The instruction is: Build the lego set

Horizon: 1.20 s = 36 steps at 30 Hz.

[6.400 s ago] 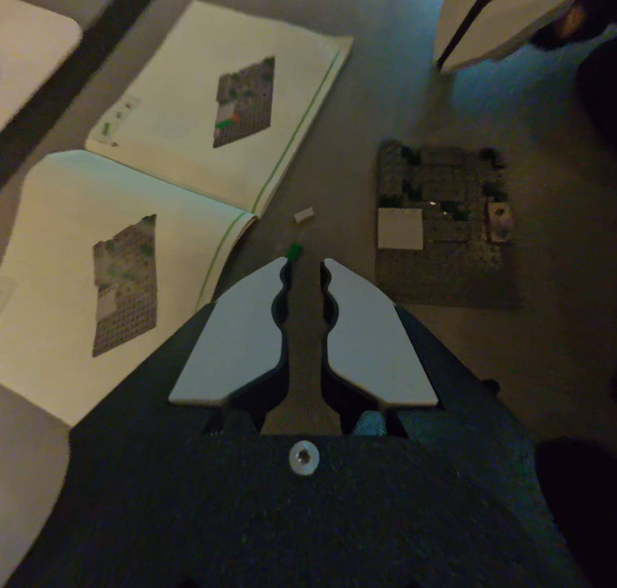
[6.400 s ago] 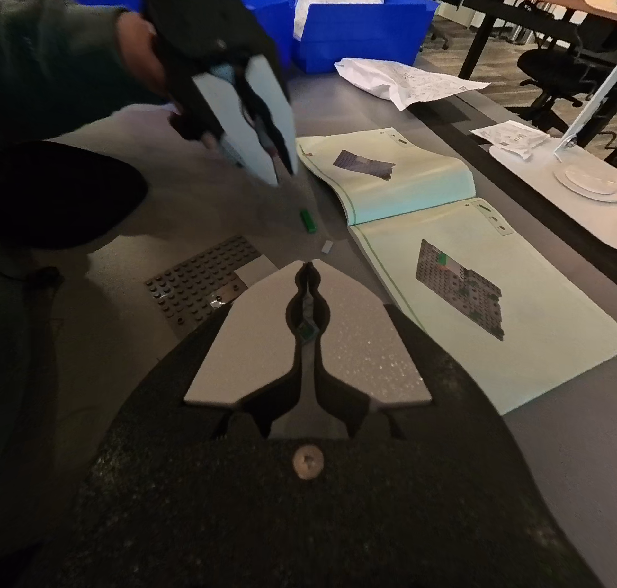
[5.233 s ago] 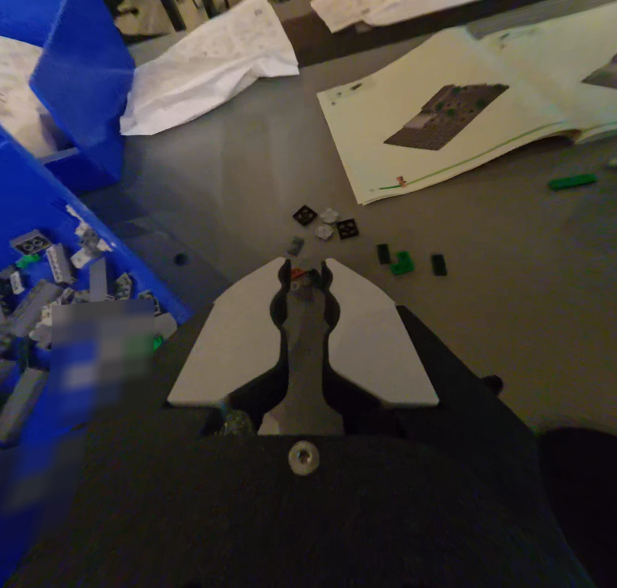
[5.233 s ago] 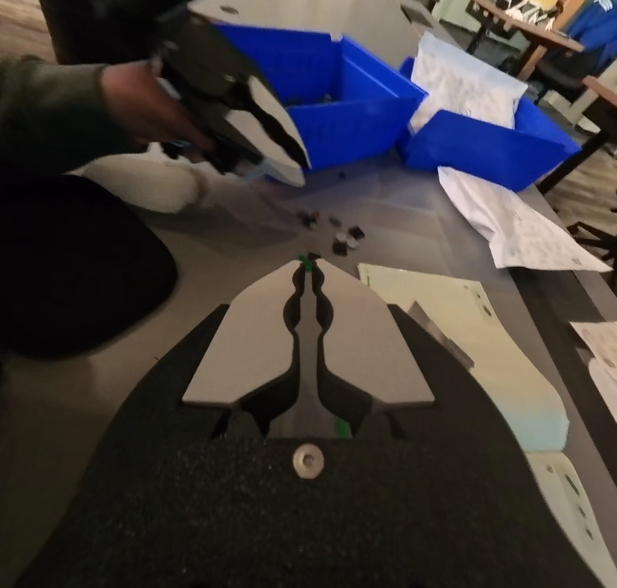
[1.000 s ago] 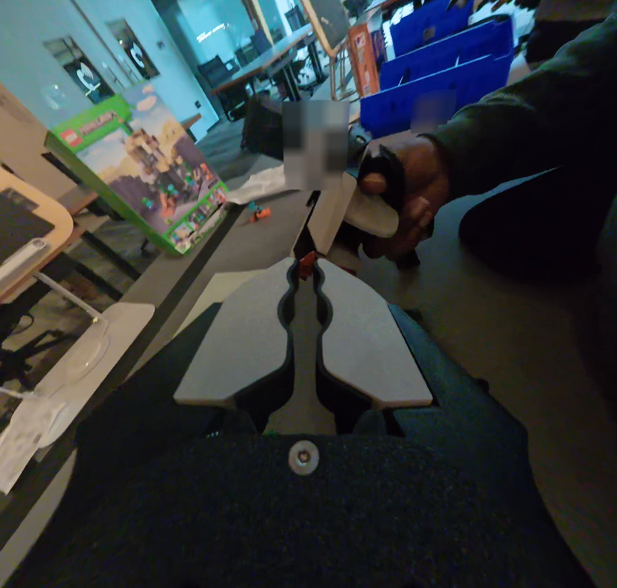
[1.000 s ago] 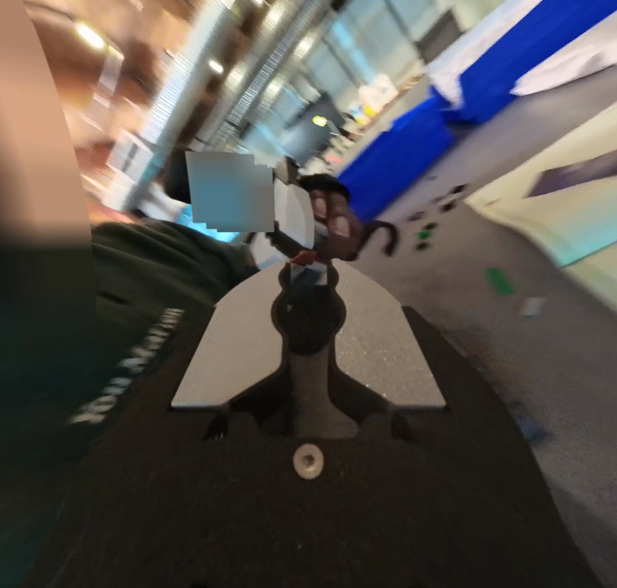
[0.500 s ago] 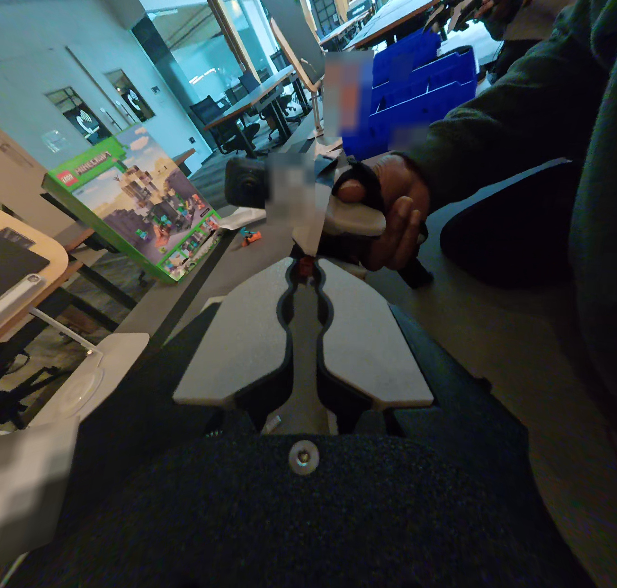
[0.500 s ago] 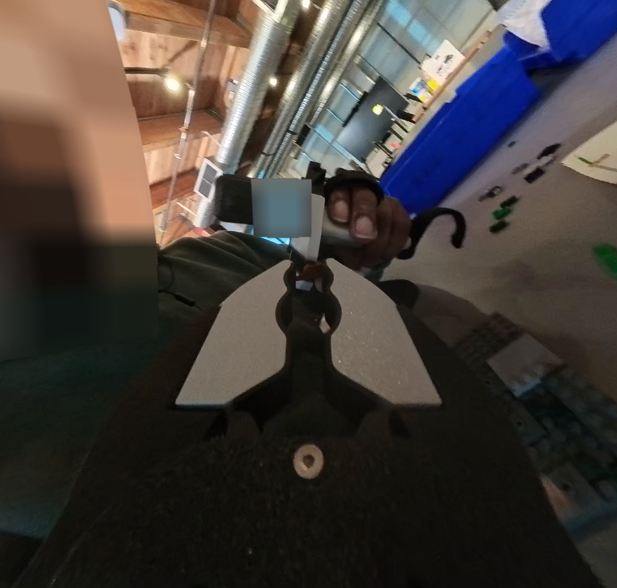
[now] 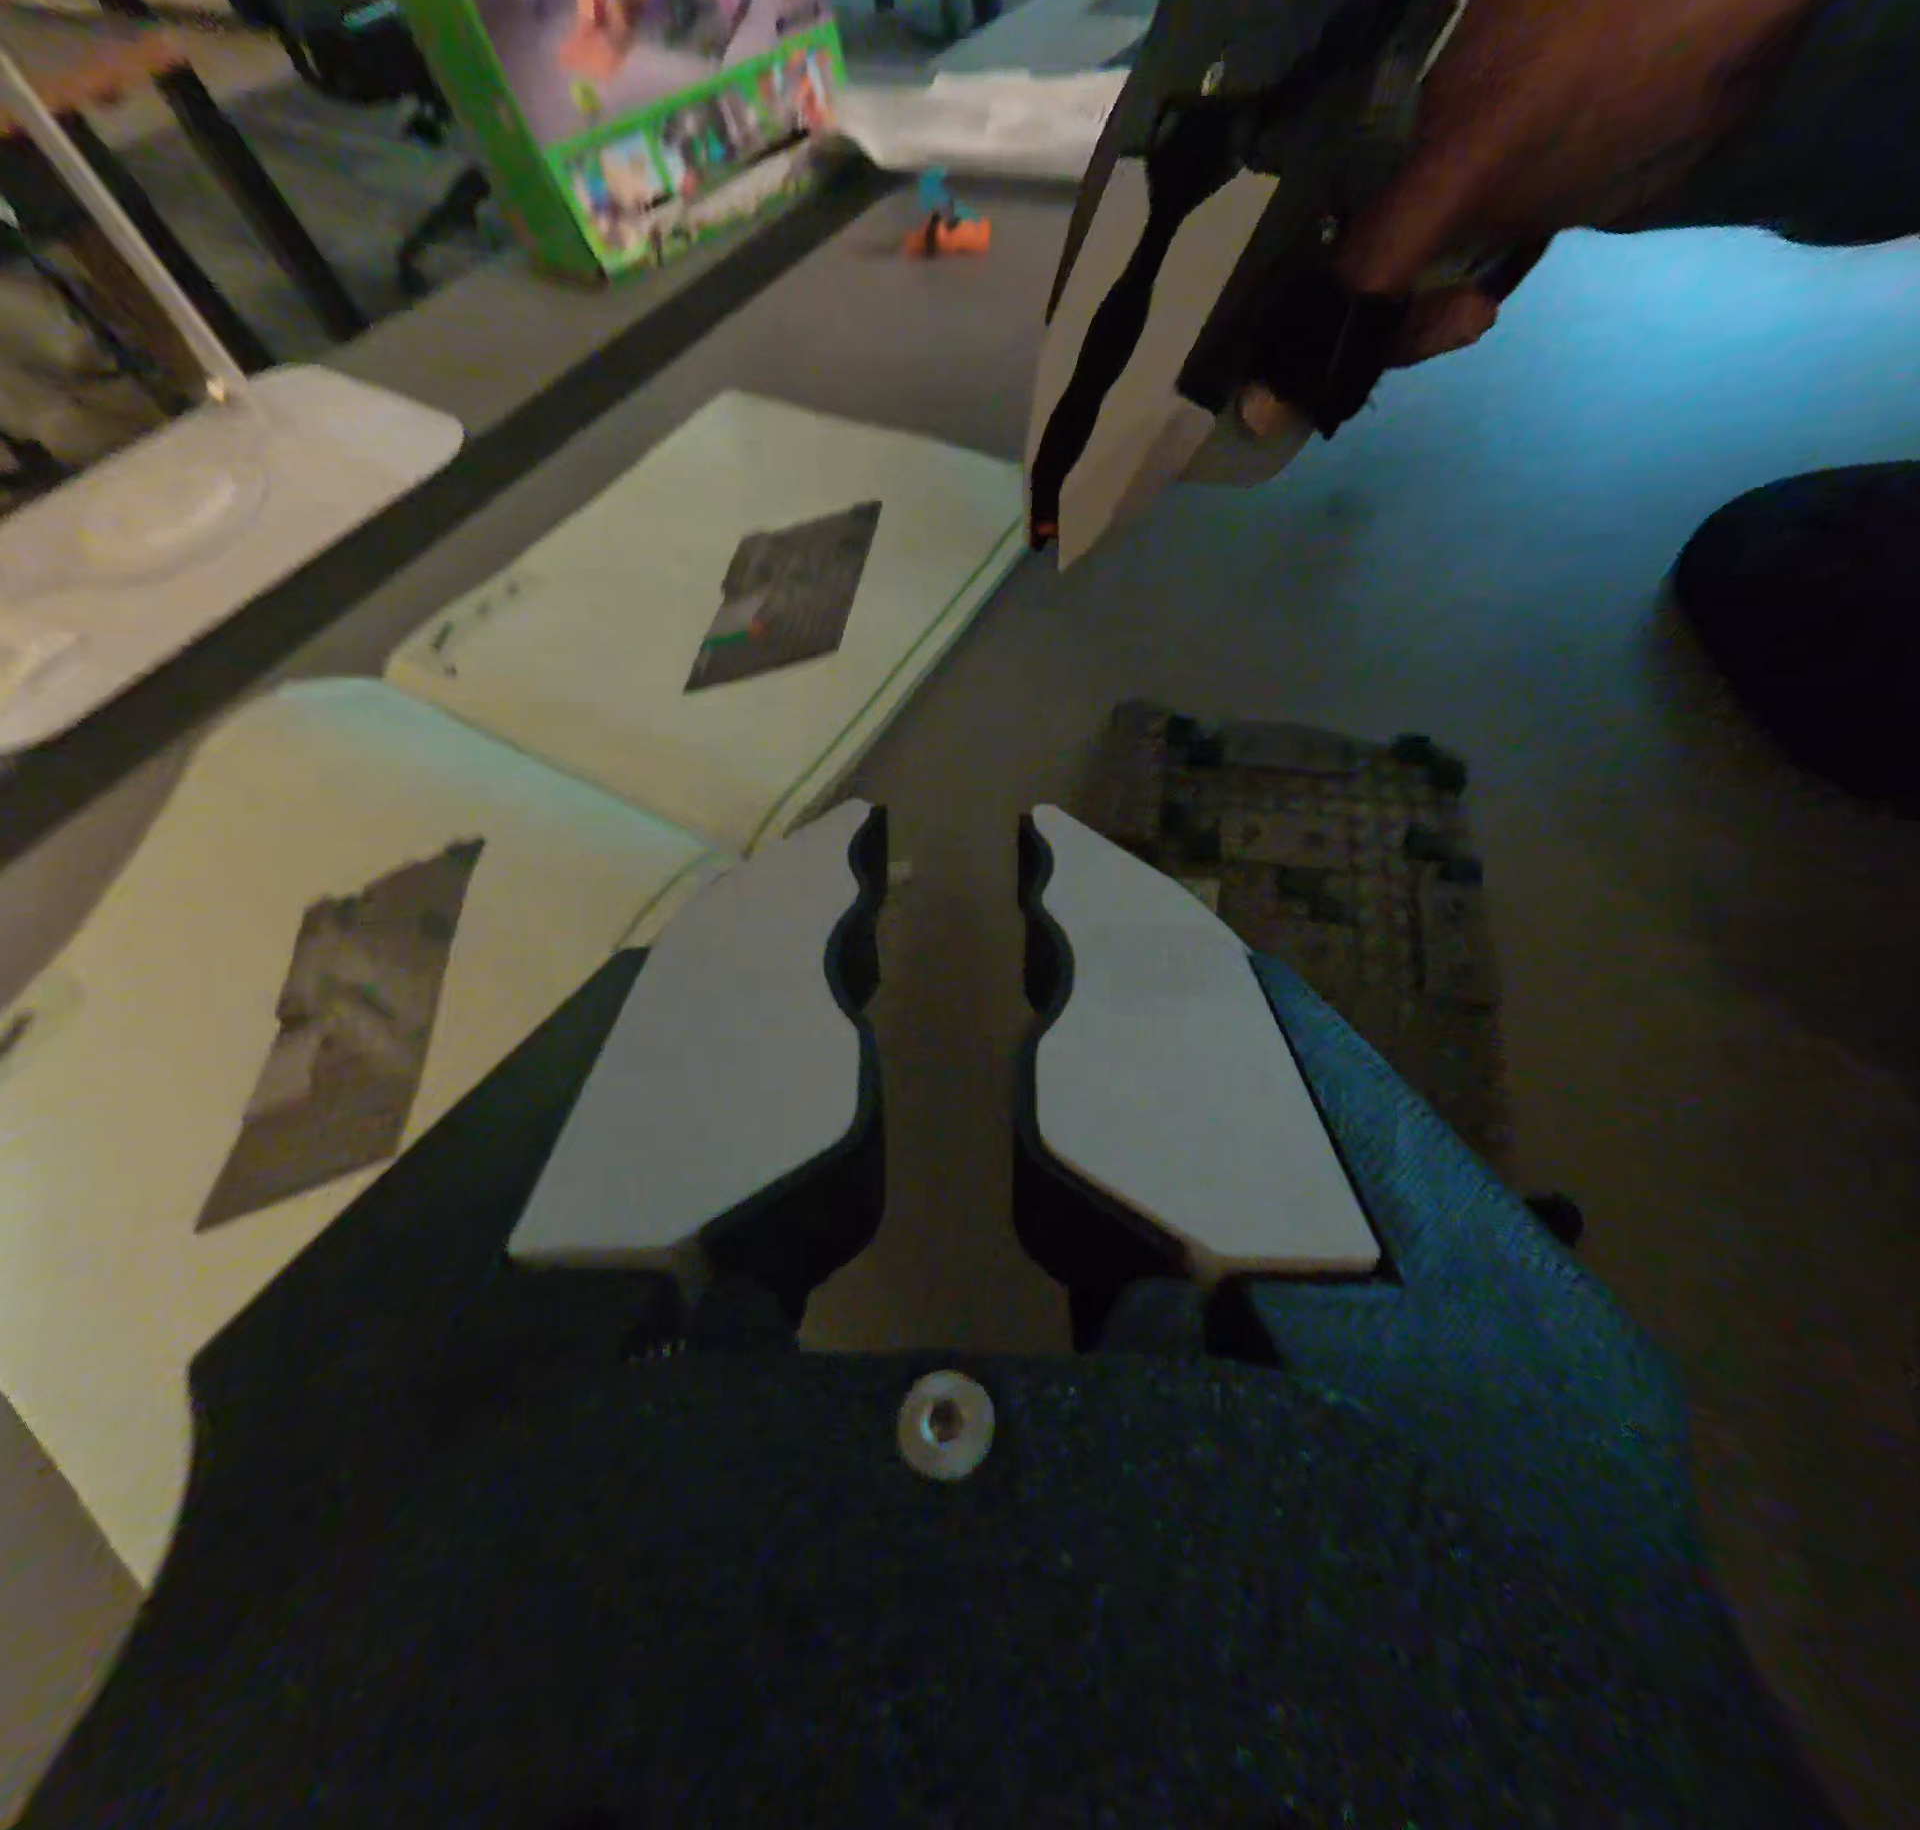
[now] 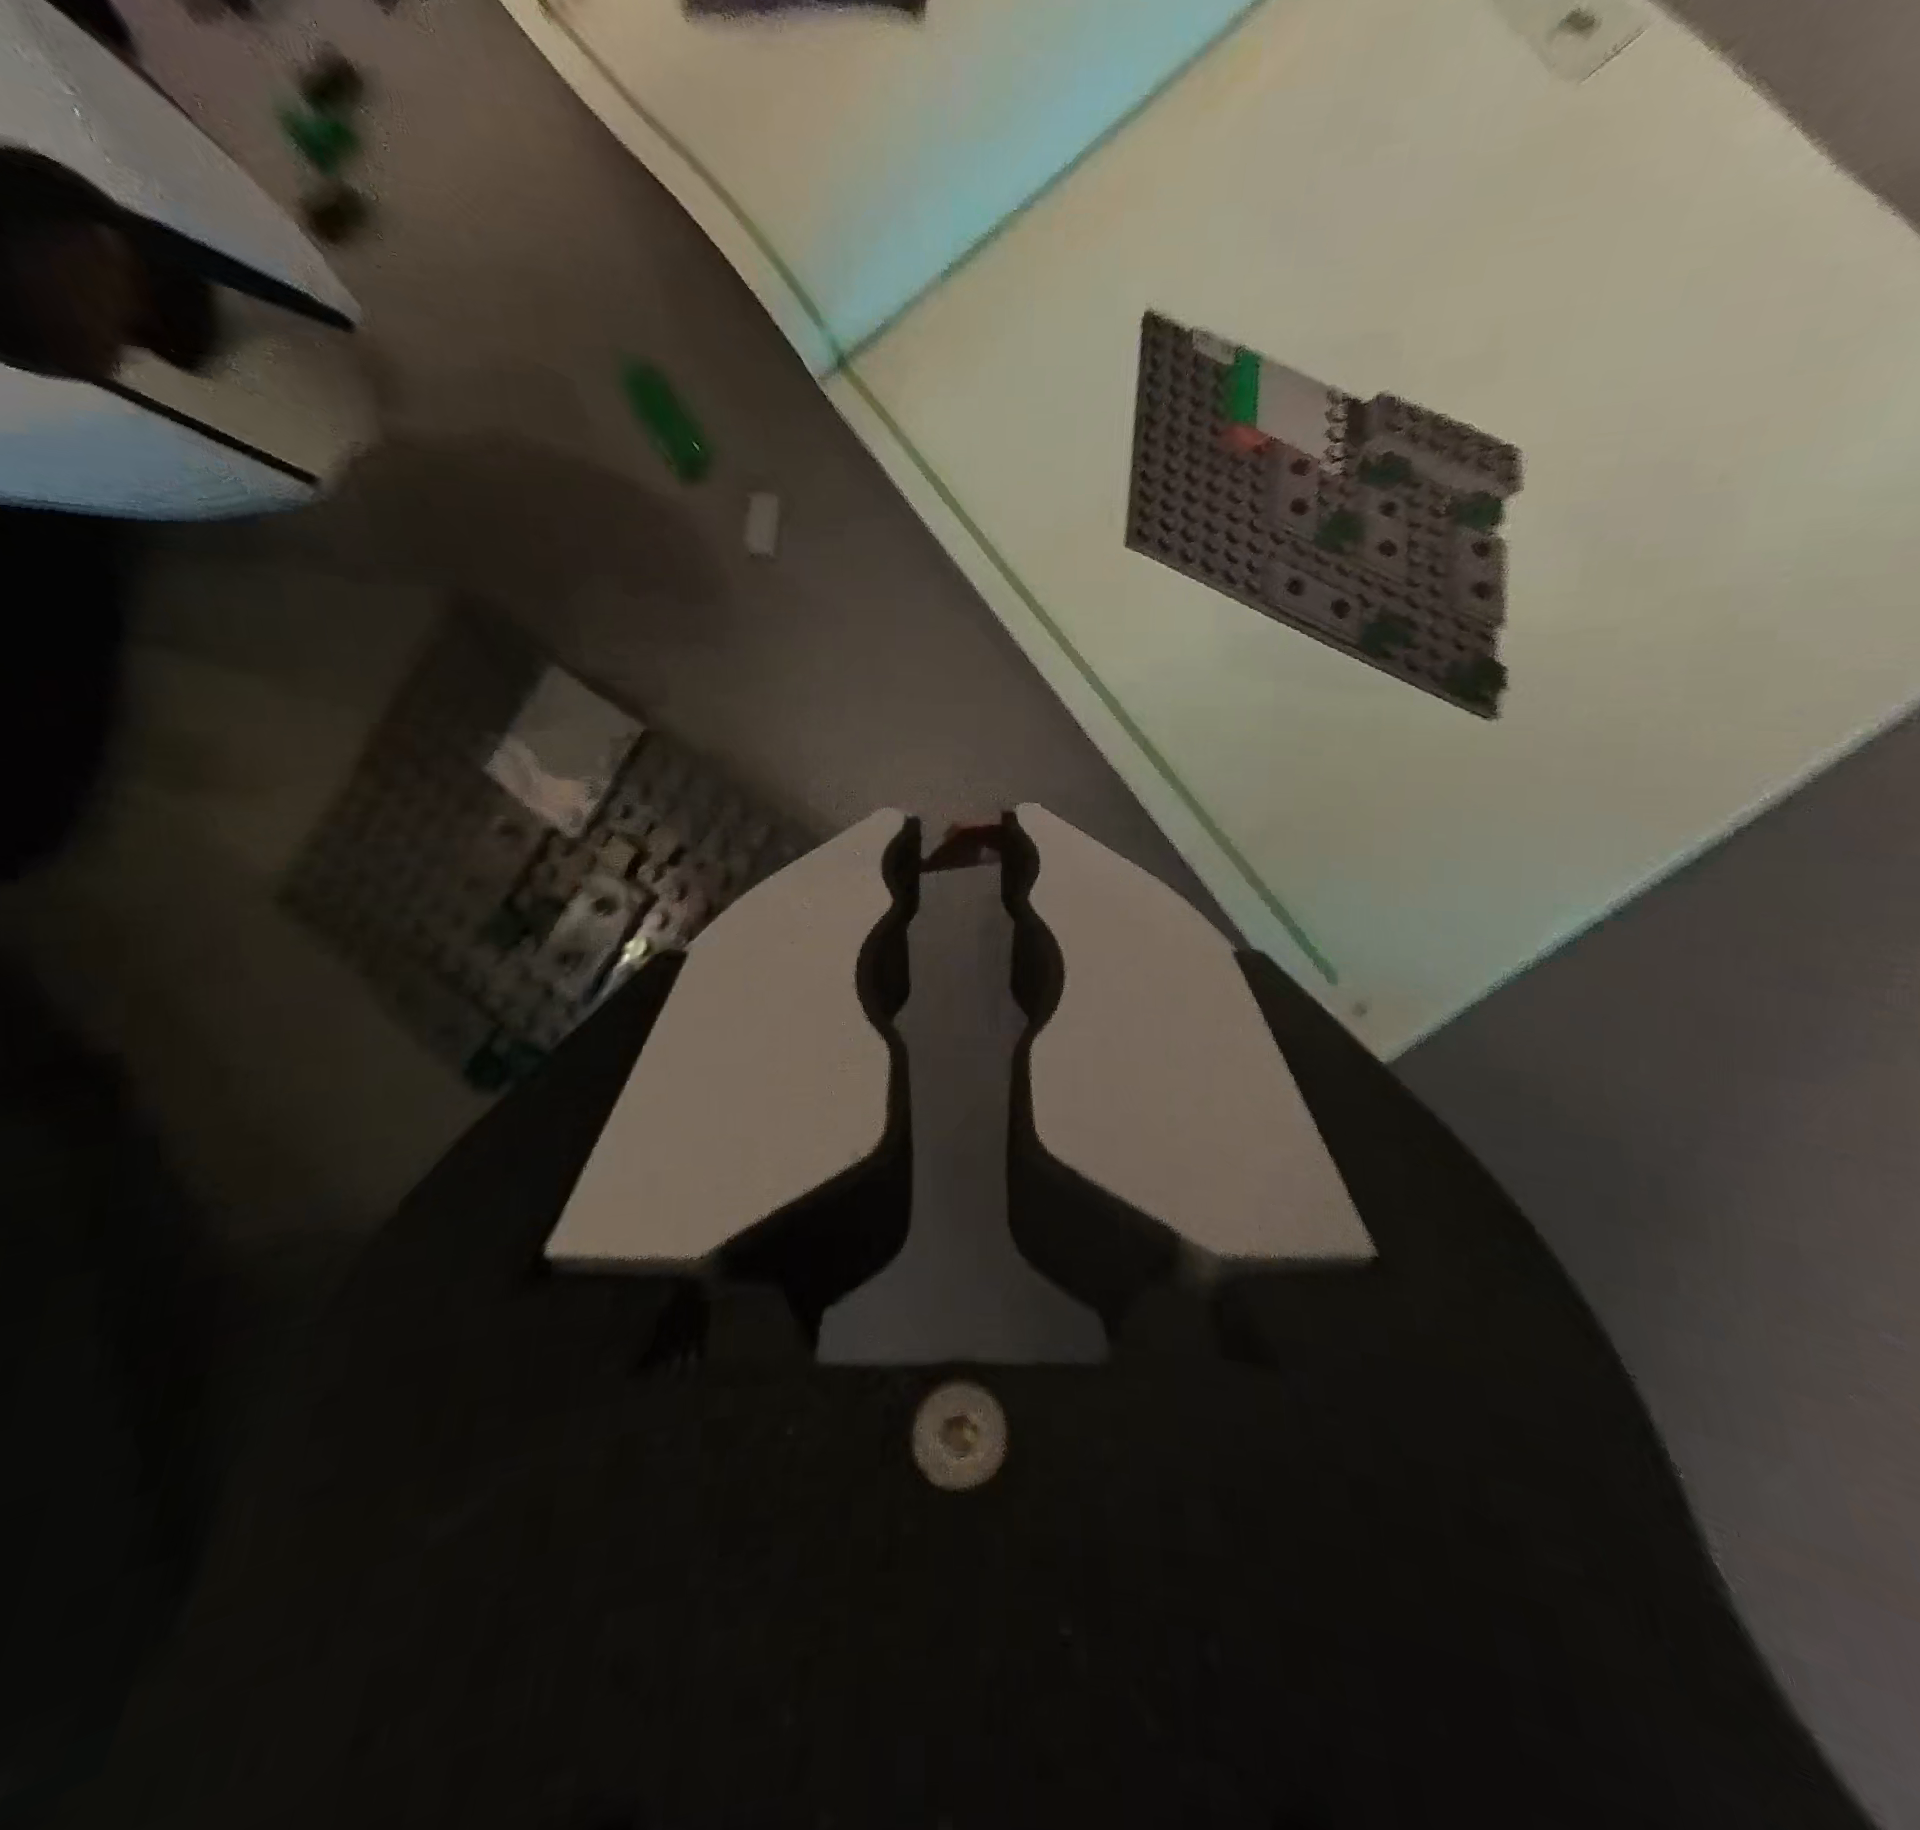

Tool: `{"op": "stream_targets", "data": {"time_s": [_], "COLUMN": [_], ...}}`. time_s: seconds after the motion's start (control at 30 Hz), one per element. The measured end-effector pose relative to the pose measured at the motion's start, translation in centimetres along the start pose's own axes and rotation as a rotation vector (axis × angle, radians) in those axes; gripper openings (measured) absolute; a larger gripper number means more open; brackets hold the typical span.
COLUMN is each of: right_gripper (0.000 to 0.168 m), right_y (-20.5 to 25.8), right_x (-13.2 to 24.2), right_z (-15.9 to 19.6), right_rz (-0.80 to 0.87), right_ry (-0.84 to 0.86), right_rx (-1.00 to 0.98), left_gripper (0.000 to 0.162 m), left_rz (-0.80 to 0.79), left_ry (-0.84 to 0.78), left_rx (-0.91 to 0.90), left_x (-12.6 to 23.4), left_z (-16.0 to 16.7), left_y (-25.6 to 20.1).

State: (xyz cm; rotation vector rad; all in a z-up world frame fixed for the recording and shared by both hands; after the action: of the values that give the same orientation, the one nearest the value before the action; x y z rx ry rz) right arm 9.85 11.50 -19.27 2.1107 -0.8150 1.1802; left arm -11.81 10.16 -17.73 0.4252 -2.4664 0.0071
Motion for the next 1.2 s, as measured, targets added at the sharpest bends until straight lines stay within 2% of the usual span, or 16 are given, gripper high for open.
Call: {"op": "stream_targets", "data": {"time_s": [0.17,0.53,0.8,1.03,1.2], "right_gripper": [0.014,0.015,0.03,0.024,0.02], "right_y": [1.3,2.5,3.2,1.8,1.0], "right_x": [-2.3,-4.8,-4.2,-0.9,-1.8], "right_z": [-1.2,-2.7,-2.5,-1.1,-1.3], "right_rz": [0.04,0.113,0.104,0.012,-0.063], "right_ry": [0.056,0.094,0.043,-0.093,-0.112], "right_rx": [0.032,0.049,0.103,0.35,0.601], "left_gripper": [0.023,0.023,0.023,0.021,0.02], "left_rz": [-0.052,0.001,0.002,-0.007,0.0], "left_ry": [0.085,0.08,0.115,0.184,0.222], "left_rx": [0.006,0.003,0.001,0.016,-0.018], "left_x": [-0.2,-0.4,-0.9,-1.7,-2.6], "left_z": [1.4,2.2,2.9,4.2,4.7], "left_y": [0.9,0.8,1.1,2.6,2.6]}}
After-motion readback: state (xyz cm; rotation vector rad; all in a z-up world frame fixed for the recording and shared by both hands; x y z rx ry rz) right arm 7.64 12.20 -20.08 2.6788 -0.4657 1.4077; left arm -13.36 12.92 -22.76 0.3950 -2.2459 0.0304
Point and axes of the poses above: each gripper's, where its closed fingertips meet, x back along the fingers, z out of its underside, y = z × x across the jaws, the point moved 8 cm from there along x, back along the fingers, and after that the axes turned 10 degrees about y, right-handed, at the moved point
